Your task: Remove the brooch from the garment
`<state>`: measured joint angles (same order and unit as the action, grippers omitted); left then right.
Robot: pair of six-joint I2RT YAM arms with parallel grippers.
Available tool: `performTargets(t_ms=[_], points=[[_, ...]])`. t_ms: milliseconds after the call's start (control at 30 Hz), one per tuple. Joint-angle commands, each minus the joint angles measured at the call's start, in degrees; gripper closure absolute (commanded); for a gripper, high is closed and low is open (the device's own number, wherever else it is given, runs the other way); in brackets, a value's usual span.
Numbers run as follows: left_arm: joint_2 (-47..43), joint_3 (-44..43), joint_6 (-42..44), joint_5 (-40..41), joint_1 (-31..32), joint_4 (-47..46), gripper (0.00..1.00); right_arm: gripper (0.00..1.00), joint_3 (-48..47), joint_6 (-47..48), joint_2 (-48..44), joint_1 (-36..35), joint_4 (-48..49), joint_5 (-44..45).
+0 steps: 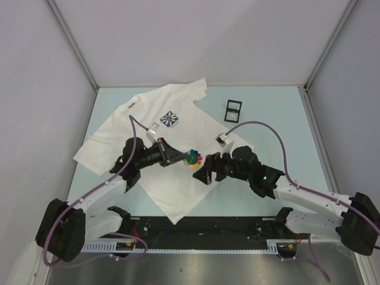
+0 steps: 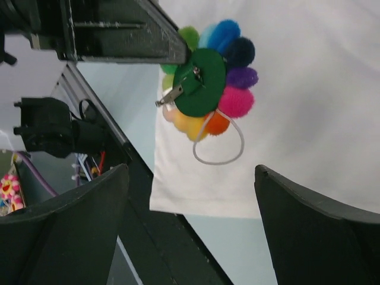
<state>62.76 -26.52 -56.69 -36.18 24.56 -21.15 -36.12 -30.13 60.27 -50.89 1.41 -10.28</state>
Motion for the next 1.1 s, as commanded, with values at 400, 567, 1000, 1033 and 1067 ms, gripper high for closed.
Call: performTargets(t_ms=[400,567,1000,1033,1067], points=[[-11.61,10.79,-6.68,8.85,0.84,-15.84,1.00,0.39,4.83,-14.69,6.70,1.76,32.24,2.47],[-11.96,11.23,-6.68,8.67,0.93,-15.94,1.00,0.43,6.24,-16.89,8.54,1.76,36.55,1.58],[-12.40,12.46,-8.09,8.41,1.02,-17.26,1.00,0.57,6.32,-19.70,12.59,1.41,40.95,0.35],[-12.49,12.46,-8.09,8.50,1.02,-17.26,1.00,0.55,6.32,-19.97,13.29,1.41,41.65,0.00],[-12.49,12.46,-8.00,8.50,1.11,-17.26,1.00,0.55,6.32,-20.05,13.55,1.41,42.09,-0.17]])
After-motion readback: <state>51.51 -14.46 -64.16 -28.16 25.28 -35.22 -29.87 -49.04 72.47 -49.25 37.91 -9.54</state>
